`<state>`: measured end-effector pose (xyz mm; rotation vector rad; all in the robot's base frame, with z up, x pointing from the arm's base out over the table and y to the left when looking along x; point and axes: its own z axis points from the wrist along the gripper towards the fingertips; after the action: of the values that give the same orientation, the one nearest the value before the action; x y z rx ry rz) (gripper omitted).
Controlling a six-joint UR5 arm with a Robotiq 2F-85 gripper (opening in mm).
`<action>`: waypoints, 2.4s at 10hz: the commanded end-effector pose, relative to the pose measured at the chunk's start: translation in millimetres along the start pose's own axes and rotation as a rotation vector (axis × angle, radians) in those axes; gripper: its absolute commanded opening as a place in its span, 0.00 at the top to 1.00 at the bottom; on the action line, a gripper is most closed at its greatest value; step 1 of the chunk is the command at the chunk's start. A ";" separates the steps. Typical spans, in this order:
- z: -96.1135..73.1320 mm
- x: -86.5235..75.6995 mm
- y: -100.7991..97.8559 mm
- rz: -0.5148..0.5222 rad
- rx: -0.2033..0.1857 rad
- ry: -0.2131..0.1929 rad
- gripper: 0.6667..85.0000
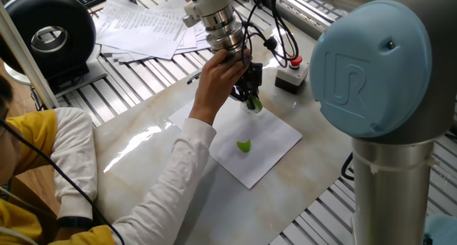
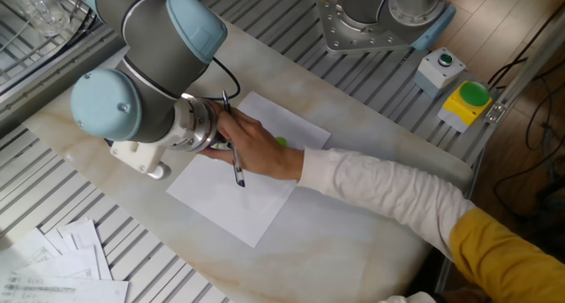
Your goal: Use the correction tape on paper
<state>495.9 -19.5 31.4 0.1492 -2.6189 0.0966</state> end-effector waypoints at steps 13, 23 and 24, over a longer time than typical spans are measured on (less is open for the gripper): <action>-23.9 -32.3 -3.3 -0.034 0.016 -0.051 1.00; -24.6 -15.0 -13.7 -0.026 0.020 0.055 1.00; -21.8 -15.9 -18.1 -0.031 0.036 0.057 1.00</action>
<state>524.0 -27.6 44.3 0.1836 -2.5728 0.1134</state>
